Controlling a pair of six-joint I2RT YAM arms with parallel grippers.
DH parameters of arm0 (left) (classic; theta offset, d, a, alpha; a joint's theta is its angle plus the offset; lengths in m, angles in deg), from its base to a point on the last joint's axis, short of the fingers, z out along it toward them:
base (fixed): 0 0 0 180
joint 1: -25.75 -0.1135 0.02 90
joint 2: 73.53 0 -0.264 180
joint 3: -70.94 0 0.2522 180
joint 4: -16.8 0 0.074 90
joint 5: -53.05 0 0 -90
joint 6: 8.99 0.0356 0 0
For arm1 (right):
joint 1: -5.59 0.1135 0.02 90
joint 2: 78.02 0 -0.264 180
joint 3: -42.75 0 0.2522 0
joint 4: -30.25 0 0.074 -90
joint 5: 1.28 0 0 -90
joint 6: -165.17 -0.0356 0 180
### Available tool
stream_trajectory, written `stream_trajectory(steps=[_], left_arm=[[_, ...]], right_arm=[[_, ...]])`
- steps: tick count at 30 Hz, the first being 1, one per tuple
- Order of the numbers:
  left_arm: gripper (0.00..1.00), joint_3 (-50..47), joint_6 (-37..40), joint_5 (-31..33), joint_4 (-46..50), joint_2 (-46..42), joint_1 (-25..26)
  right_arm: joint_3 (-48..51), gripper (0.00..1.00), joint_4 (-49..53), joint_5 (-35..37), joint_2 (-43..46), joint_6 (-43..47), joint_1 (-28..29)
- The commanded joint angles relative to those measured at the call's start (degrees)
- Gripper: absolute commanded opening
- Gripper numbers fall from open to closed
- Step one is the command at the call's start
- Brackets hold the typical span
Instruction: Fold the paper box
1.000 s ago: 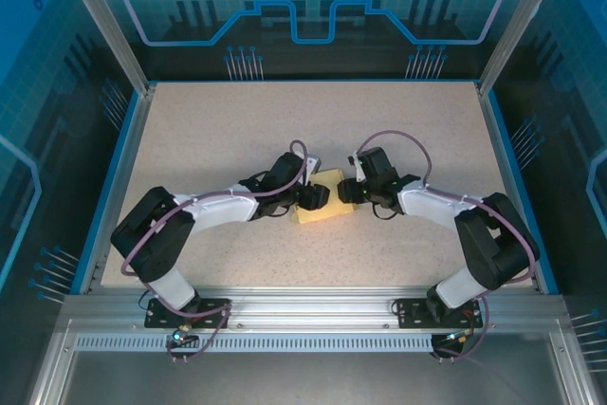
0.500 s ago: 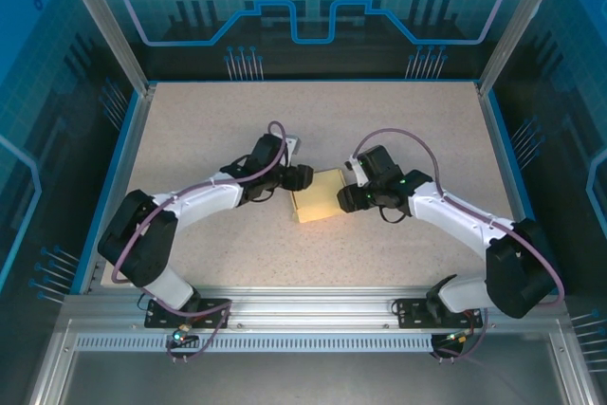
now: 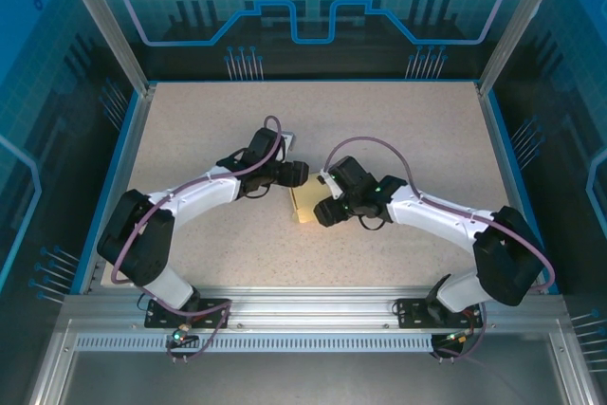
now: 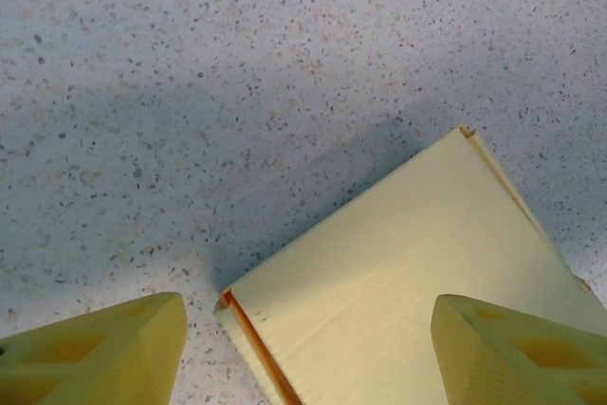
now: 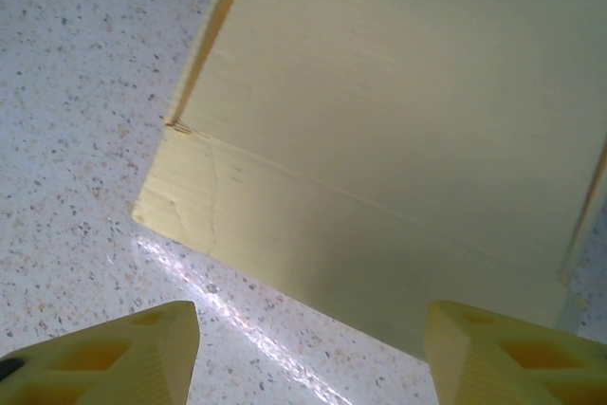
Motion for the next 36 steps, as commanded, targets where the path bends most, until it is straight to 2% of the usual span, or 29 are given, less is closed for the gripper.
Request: stream_trajectory(steps=[1, 7, 12, 17, 23, 27, 32, 36], left_arm=[[0.72, -2.03, -1.88, 1.47, -1.19, -0.85, 0.0], [0.77, -2.72, -1.9, 3.31, -1.04, -0.51, -0.5], [0.77, -3.69, -4.69, 0.59, -4.54, -0.39, -2.65], [0.77, -0.35, -1.64, -1.67, -2.36, 1.51, -3.19], [0.77, 5.96, 1.38, -9.63, 0.88, 6.31, -6.06], [0.77, 9.85, 2.55, -15.49, 1.64, 9.78, -6.22], [0.76, 14.09, 5.61, -19.45, 5.55, 15.16, -6.26], [0.75, 16.66, 7.55, -22.07, 8.62, 18.2, -6.26]], right_arm=[[0.8, 0.66, -4.52, 0.94, -0.49, -0.94, 2.29], [2.51, 0.68, -6.96, 2.26, 1.21, -1.22, 3.65], [2.39, 0.7, -5.73, 2.92, 1.9, -1.36, 3.46], [1.37, 0.72, -4.3, 0.05, 1.44, -4.62, 2.18], [0.56, 0.73, -2.11, -2.31, 0.81, -8.88, 1.07], [0.19, 0.73, 0.54, -2.3, -0.02, -9.69, 0.29], [0.36, 0.71, -0.13, -9.31, -1.33, -9.41, -2.69], [-0.33, 0.7, 0.26, -12.23, -3.18, -9.09, -3.87]])
